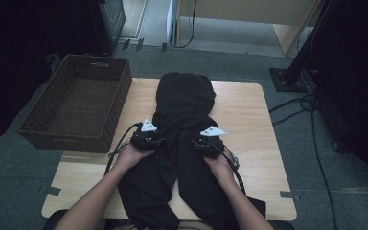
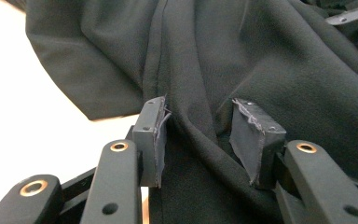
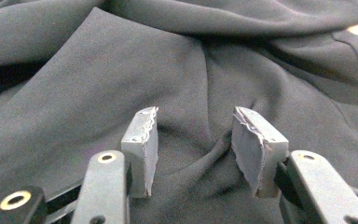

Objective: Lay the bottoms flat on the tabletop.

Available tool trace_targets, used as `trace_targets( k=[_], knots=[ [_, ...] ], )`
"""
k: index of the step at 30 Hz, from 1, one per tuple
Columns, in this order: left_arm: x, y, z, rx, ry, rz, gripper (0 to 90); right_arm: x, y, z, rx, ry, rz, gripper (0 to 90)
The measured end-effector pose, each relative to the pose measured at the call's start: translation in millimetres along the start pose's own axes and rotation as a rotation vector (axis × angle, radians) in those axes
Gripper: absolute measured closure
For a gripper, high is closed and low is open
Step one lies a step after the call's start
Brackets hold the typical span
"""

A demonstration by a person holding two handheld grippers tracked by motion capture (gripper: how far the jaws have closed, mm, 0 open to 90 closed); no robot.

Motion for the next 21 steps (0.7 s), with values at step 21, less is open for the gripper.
trace_targets(
  k=[21],
  knots=[
    [6.5,-17.2,45.1,0.000,-0.054,0.041,48.9,-2.5,-7.8,7.9,-0.004,0.005,0.008,50.0]
  ],
)
Point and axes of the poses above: each handheld gripper's, and its own axes: z roughly backward along the jaws, y roughly out of its top, x roughly to its right, the point moved 2 cm from there along -z, roughly forward along the jaws, and after that the axes turned 14 degrees about -z, right-handed, at the moved point
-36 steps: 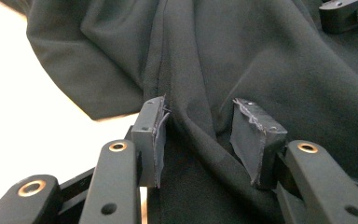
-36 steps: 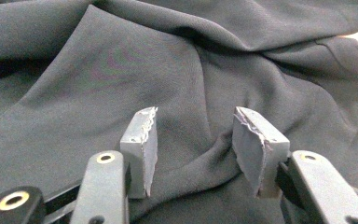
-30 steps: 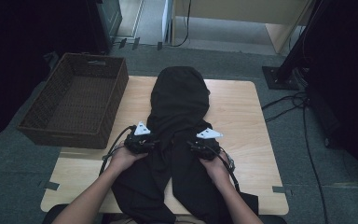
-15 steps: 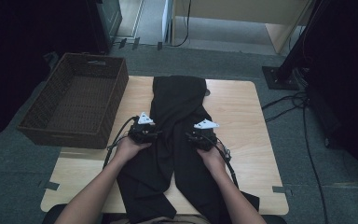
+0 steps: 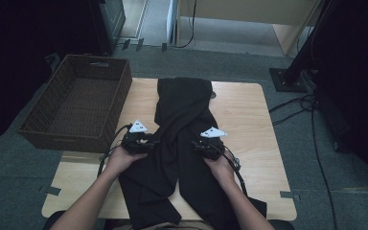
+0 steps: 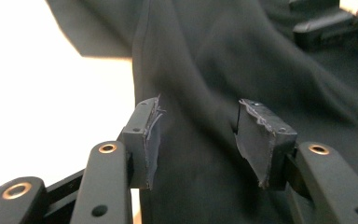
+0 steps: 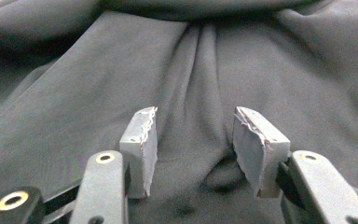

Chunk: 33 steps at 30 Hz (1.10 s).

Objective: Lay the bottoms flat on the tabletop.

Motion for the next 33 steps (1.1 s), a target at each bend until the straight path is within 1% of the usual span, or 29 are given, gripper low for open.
trace_targets(
  k=[2,3,7,11,13,16,18,19,20,22,23,26,28,29,30,32,33],
  knots=[
    [1.1,-5.7,4.5,-0.014,-0.007,0.014,49.0,-1.1,-3.3,3.3,0.000,0.001,0.006,48.7],
    [1.3,-8.0,6.5,-0.024,-0.007,0.019,48.9,-2.5,-4.4,5.1,-0.008,0.003,-0.001,48.2],
    [-0.9,-17.2,14.2,-0.020,0.019,0.034,48.2,-8.4,-10.2,12.7,-0.034,0.016,0.018,47.5],
    [-3.4,-28.1,21.4,-0.017,0.039,0.061,48.2,-12.4,-21.3,21.5,-0.019,0.027,0.022,46.7],
    [-3.9,-30.2,24.7,-0.009,0.031,0.066,48.2,-13.4,-25.2,25.3,-0.018,0.027,0.023,46.4],
    [-4.1,-30.1,24.8,-0.004,0.034,0.057,48.9,-13.6,-27.9,27.9,-0.016,0.029,0.023,46.4],
    [-2.2,-31.1,23.7,-0.016,0.027,0.051,51.3,-13.6,-28.2,27.5,-0.011,0.029,0.023,46.3],
    [-0.4,-31.7,23.1,-0.014,0.029,0.046,52.8,-13.6,-28.1,27.4,-0.011,0.029,0.022,46.3],
    [0.9,-32.2,22.2,-0.018,0.027,0.040,53.5,-13.8,-28.0,27.3,-0.012,0.029,0.021,46.4],
    [2.7,-33.2,18.6,-0.042,0.022,0.031,53.0,-13.8,-27.9,27.1,-0.012,0.027,0.022,46.4],
    [3.2,-33.1,18.1,-0.040,0.026,0.020,52.9,-13.6,-27.6,26.9,-0.012,0.028,0.023,46.4],
    [3.6,-32.4,17.0,-0.037,0.031,0.022,53.3,-13.2,-26.4,25.3,-0.007,0.025,0.025,46.8],
    [4.5,-32.3,16.7,-0.039,0.038,0.009,55.1,-13.0,-25.4,24.3,-0.006,0.021,0.024,47.1],
    [5.2,-32.3,16.9,-0.039,0.030,0.002,58.6,-13.4,-24.9,23.7,-0.007,0.021,0.018,47.2],
    [6.4,-32.0,17.3,-0.045,0.021,-0.002,64.6,-13.7,-24.4,23.1,-0.008,0.020,0.014,47.2],
    [8.4,-30.2,17.2,-0.058,0.014,0.004,69.7,-13.9,-23.3,21.6,-0.007,0.018,0.013,47.3],
    [8.9,-30.3,17.1,-0.058,0.008,-0.006,72.9,-14.0,-22.7,20.8,-0.004,0.018,0.013,47.4]
  ],
)
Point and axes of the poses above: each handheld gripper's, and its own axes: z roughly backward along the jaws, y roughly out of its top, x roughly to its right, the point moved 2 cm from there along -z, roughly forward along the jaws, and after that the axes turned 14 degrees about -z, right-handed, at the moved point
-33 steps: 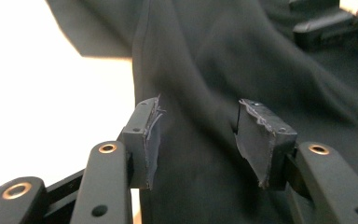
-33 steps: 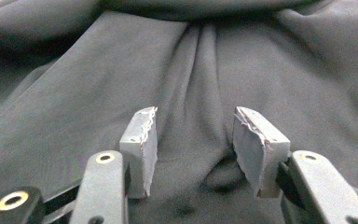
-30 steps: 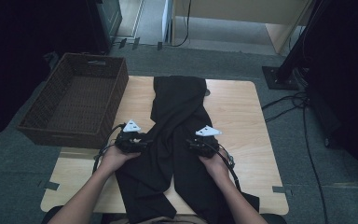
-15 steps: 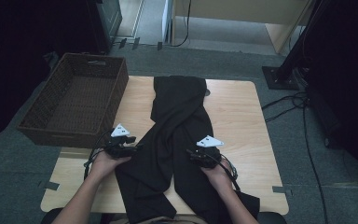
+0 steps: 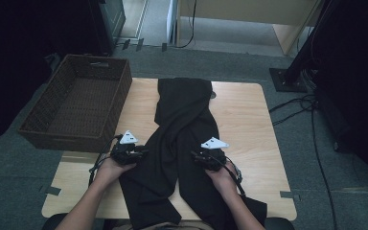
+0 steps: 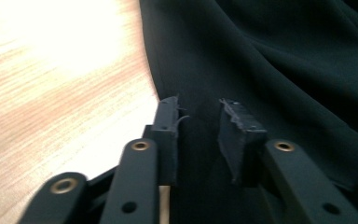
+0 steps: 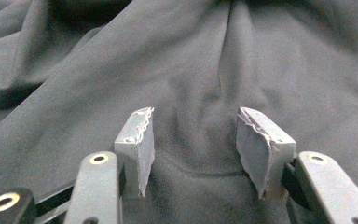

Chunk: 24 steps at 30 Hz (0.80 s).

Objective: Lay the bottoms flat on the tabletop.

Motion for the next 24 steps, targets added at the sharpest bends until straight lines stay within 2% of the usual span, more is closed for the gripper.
trace_targets(
  k=[5,10,14,16,18,24],
  knots=[
    [1.0,0.4,-2.8,0.012,0.007,-0.002,88.8,-0.4,2.0,-2.2,-0.002,0.000,0.000,47.8],
    [-2.6,4.8,-6.4,0.024,-0.010,0.045,89.8,0.8,3.4,-3.4,-0.001,-0.001,-0.001,48.1],
    [-4.7,12.7,-5.5,0.085,-0.002,0.064,89.9,4.7,8.4,-7.7,0.002,-0.008,-0.007,48.0],
    [-6.1,15.0,-6.3,0.084,0.011,0.053,89.8,8.5,12.9,-11.6,0.003,-0.012,-0.011,47.5],
    [-7.6,18.2,-8.3,0.062,0.032,0.025,89.7,10.5,16.8,-15.3,0.005,-0.016,-0.020,47.8],
    [-22.7,27.0,-9.9,0.078,0.053,0.031,89.6,14.6,32.3,-31.6,0.006,-0.022,-0.021,47.9]
  ],
)
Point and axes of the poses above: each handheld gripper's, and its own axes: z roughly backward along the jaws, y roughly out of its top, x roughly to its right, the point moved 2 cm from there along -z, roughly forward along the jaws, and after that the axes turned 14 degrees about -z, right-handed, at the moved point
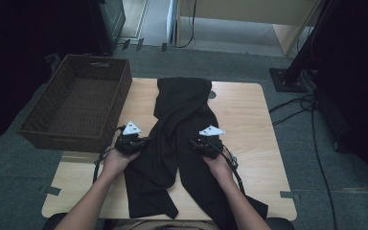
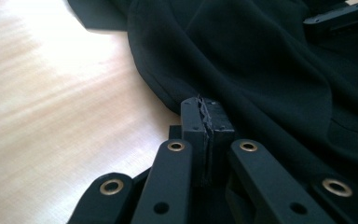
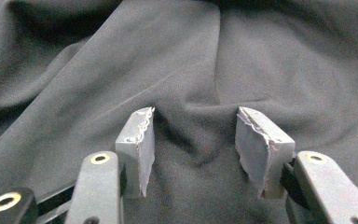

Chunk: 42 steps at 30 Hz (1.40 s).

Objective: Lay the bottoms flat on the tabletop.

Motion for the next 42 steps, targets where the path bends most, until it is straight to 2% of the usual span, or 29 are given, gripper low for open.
trace_targets(
  k=[6,11,16,19,21,24,27,31,32,36,38,39,42],
  knots=[
    [-16.5,6.7,-12.8,0.000,0.017,0.009,89.4,10.1,13.7,-12.1,0.002,-0.015,-0.017,47.8],
    [-22.3,8.9,-10.2,0.028,0.023,0.025,89.3,13.6,15.8,-13.6,0.005,-0.021,-0.017,47.4],
    [-22.3,8.4,-5.0,0.031,0.021,0.026,88.9,6.8,-3.5,6.0,0.005,-0.018,-0.014,47.5],
    [-21.5,9.0,-3.1,0.031,0.013,0.027,88.7,10.2,-13.9,19.3,0.006,-0.030,-0.033,48.9],
    [-20.8,9.4,-2.8,0.027,0.006,0.029,88.6,10.9,-13.4,23.7,-0.015,-0.031,-0.023,51.3],
    [-20.1,10.1,-4.3,0.017,-0.002,0.021,88.5,1.0,-8.7,29.4,0.017,-0.002,-0.014,51.3],
    [-20.8,9.1,-6.2,0.004,-0.006,0.023,88.5,-17.7,-3.6,31.7,0.026,0.043,0.014,51.7],
    [-20.2,7.0,-8.2,0.002,-0.012,0.031,88.2,-42.5,-7.0,25.7,-0.003,0.095,0.042,53.3],
    [-19.8,6.4,-8.5,0.001,-0.015,0.033,88.0,-45.9,-9.1,22.6,-0.012,0.093,0.056,54.0],
    [-19.0,4.8,-10.8,0.000,-0.027,0.041,86.2,-53.8,-16.3,13.0,-0.045,0.096,0.062,57.4],
    [-18.5,4.7,-11.5,-0.005,-0.035,0.042,83.7,-56.4,-19.1,10.2,-0.056,0.077,0.093,62.1],
    [-18.1,4.7,-11.7,-0.010,-0.034,0.042,81.0,-57.4,-20.5,9.7,-0.044,0.067,0.111,66.8],
    [-14.0,4.8,-6.3,-0.012,-0.027,0.034,72.6,-57.9,-22.5,10.6,-0.028,0.055,0.114,84.9]
  ],
)
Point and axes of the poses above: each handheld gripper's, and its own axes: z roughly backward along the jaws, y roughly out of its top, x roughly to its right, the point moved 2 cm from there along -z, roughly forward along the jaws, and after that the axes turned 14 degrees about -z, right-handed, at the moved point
